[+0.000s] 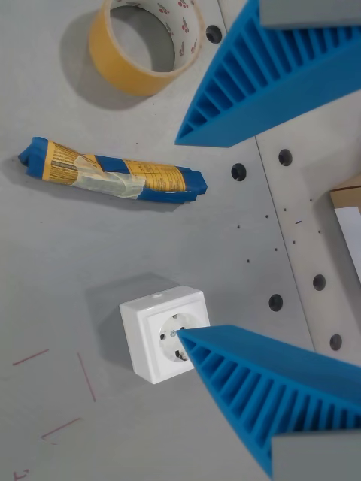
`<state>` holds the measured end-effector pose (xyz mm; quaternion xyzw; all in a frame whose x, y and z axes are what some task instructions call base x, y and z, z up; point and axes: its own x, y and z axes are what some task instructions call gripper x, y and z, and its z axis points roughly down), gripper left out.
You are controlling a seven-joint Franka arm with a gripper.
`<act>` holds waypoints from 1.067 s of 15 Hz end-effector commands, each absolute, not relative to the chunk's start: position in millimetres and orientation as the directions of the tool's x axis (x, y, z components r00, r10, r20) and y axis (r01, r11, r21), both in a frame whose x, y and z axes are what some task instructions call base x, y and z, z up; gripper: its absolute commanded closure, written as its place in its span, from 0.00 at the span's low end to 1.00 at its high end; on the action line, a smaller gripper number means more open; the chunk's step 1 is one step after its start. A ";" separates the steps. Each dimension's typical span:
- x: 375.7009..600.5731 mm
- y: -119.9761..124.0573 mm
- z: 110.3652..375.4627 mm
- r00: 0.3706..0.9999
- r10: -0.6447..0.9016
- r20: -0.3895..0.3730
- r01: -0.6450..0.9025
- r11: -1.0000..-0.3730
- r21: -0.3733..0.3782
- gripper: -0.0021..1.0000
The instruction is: Pick up the blue bag
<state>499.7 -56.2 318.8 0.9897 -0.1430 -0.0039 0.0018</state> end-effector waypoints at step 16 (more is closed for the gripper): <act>479.8 -81.9 265.4 0.935 -0.331 0.125 -0.329 -0.944 -0.031 0.00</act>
